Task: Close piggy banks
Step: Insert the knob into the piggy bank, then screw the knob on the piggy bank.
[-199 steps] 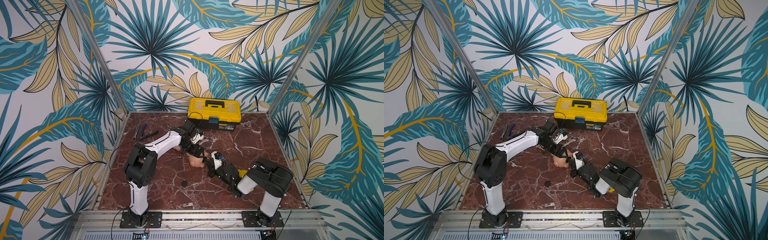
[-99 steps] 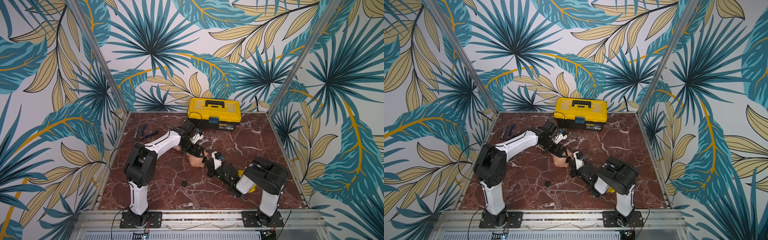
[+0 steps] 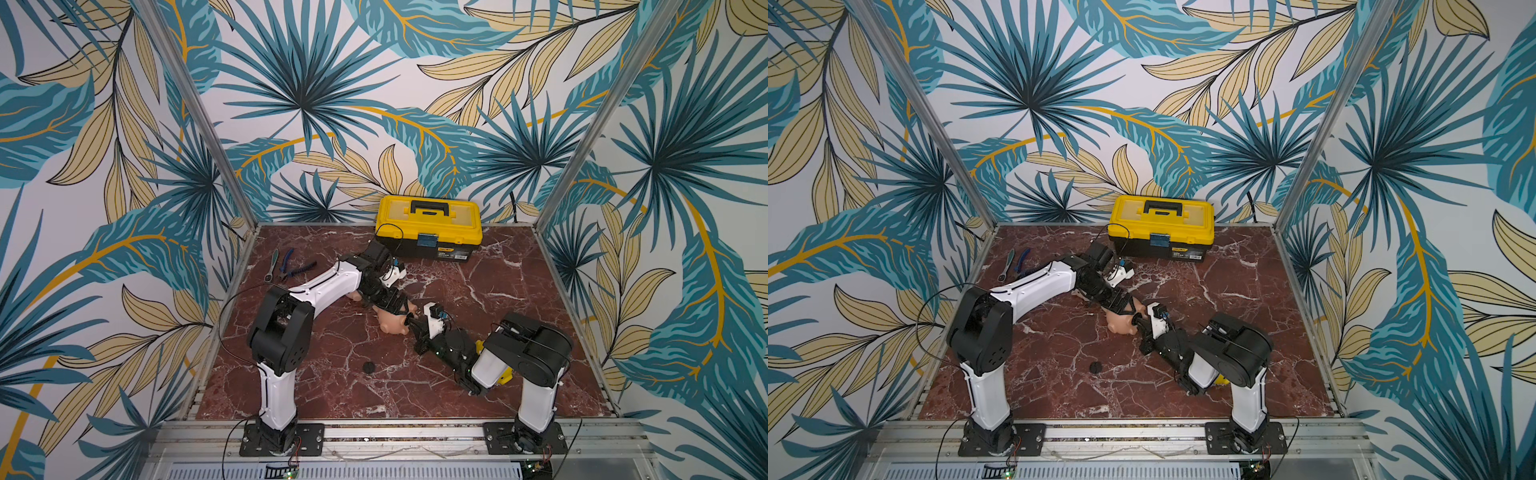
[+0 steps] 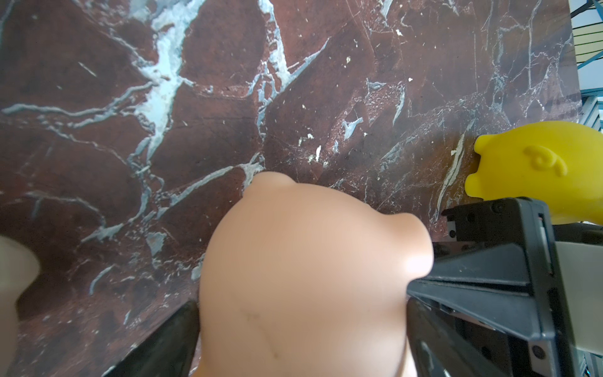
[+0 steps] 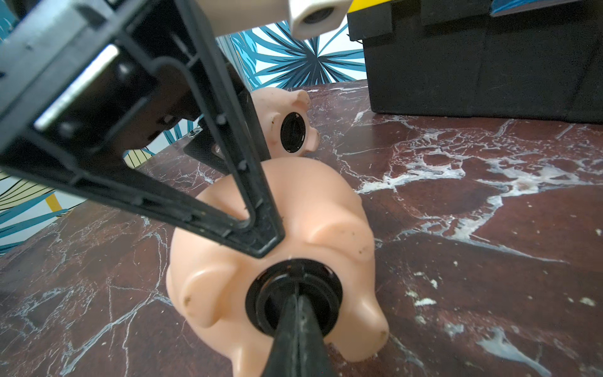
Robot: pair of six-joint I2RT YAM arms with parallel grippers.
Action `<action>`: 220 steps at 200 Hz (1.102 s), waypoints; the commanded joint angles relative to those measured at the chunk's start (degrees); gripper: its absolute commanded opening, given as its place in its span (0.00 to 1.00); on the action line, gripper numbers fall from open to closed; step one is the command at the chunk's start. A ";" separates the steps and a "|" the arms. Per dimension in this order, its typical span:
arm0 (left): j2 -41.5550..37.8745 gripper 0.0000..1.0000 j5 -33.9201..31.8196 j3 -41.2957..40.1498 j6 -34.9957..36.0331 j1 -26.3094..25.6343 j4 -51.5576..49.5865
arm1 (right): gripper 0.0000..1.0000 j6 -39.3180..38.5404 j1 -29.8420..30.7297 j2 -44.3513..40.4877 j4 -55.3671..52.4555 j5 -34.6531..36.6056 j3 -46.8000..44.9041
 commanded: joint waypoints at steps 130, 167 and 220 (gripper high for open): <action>2.76 0.96 0.38 -2.66 -0.74 -0.90 -1.59 | 0.00 7.08 -0.16 -1.75 -3.38 0.55 1.86; 2.39 0.96 0.24 -3.00 -0.82 -0.87 -1.43 | 0.00 11.30 -0.11 -2.84 -3.47 -0.35 2.04; 2.17 0.96 0.10 -3.14 -0.83 -0.87 -1.42 | 0.00 16.49 -0.18 -4.13 -7.51 -0.74 3.52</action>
